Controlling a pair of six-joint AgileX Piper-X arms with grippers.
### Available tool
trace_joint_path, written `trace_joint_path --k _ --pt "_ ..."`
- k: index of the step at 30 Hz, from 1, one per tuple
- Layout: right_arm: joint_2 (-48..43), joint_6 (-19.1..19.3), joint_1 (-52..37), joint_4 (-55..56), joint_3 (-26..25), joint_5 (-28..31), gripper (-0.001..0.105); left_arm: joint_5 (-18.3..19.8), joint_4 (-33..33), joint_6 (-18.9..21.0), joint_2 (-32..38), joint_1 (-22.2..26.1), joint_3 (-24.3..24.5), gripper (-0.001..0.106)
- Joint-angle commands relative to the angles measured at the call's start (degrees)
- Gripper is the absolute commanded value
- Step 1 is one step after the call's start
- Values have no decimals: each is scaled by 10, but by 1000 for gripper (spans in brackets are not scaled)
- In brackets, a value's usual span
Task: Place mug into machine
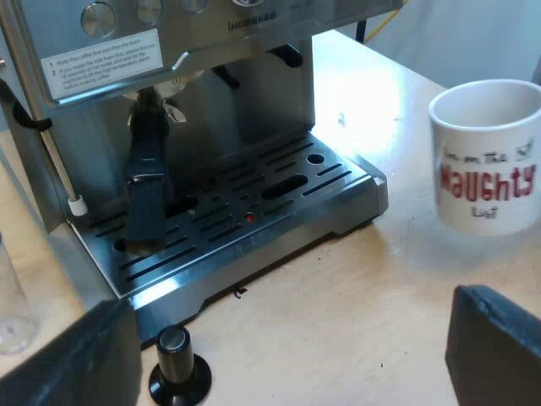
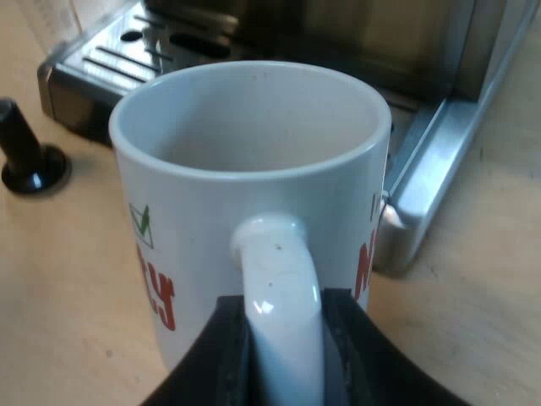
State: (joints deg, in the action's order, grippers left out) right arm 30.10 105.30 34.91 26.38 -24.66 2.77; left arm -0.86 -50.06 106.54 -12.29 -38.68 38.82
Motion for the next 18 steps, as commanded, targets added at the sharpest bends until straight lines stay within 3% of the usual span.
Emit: trace_joint_path --k 1,5,10,18 --pt "19 -2 1 -72 -13 0 0 -15 3 13 -8 -3 4 85" --pt "71 -2 1 -130 -13 -1 0 -40 11 13 -30 -3 4 85" --pt "125 -2 1 -193 -13 -4 0 -42 55 -4 -53 -3 0 85" --pt "185 -2 1 -275 -13 -7 0 -5 87 -10 -66 49 -42 85"
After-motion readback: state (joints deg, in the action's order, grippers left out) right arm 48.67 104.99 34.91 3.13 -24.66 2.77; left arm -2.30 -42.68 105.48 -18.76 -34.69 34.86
